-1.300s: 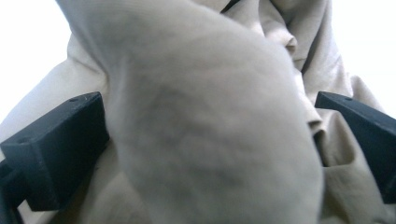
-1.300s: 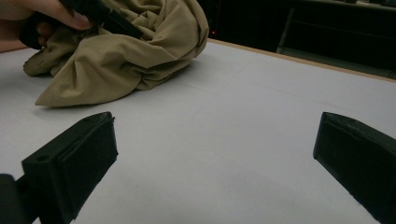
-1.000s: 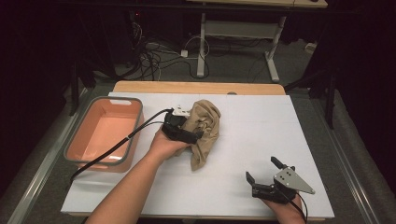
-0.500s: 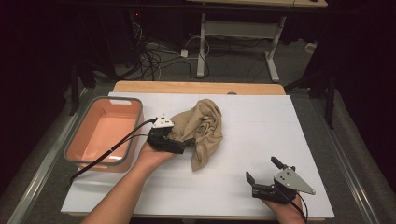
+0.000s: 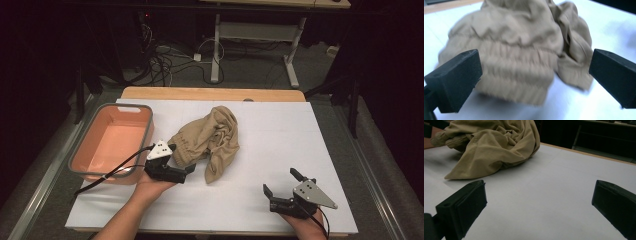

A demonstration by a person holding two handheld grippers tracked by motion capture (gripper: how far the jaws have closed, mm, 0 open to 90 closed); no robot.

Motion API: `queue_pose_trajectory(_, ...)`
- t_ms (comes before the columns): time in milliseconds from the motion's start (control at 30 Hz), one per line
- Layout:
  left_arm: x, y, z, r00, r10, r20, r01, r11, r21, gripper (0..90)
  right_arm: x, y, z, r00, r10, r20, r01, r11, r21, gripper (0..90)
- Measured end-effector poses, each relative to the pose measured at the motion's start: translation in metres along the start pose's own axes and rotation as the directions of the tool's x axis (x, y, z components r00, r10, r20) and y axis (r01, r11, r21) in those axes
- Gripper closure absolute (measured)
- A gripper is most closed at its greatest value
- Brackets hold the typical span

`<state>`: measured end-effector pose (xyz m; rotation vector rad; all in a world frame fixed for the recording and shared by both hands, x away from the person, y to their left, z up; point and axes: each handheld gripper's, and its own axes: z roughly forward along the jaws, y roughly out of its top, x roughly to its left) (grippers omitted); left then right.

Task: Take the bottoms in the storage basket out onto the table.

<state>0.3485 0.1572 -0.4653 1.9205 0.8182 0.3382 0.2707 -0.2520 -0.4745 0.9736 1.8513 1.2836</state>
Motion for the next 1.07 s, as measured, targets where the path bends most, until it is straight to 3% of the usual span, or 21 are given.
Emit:
queue_pose_trajectory(300, -0.010, -0.031, -0.019, 0.9995, -0.013, 0.030, 0.013, 0.9999, -0.008, 0.0, 0.001, 0.000, -0.003, 1.0000, 0.009, 0.001, -0.009, 1.000, -0.010, 0.4)
queue_pose_trajectory(433, -0.013, -0.040, -0.028, 0.9998, -0.011, 0.016, 0.011, 0.9997, -0.021, 0.0, 0.002, -0.001, -0.007, 0.9999, 0.015, 0.002, -0.015, 1.000, -0.024, 0.4)
queue_pose_trajectory(533, -0.014, -0.046, -0.031, 0.9993, -0.029, 0.025, 0.030, 0.9976, -0.063, 0.0, 0.003, -0.001, -0.012, 0.9997, 0.021, 0.012, -0.021, 0.999, -0.033, 0.4)
queue_pose_trajectory(567, -0.016, -0.048, -0.030, 0.9999, -0.013, 0.008, 0.013, 0.9963, -0.085, 0.0, 0.004, -0.002, -0.016, 0.9995, 0.026, 0.018, -0.025, 0.999, -0.041, 0.4)
queue_pose_trajectory(733, -0.013, -0.046, -0.027, 0.9996, -0.026, 0.008, 0.027, 0.9957, -0.089, 0.0, 0.005, -0.004, -0.021, 0.9992, 0.033, 0.022, -0.032, 0.998, -0.047, 0.4)
queue_pose_trajectory(1067, -0.015, -0.048, -0.030, 0.9999, -0.005, 0.012, 0.006, 0.9950, -0.099, 0.0, 0.009, -0.002, -0.013, 0.9997, 0.019, 0.011, -0.019, 0.999, -0.041, 0.4)
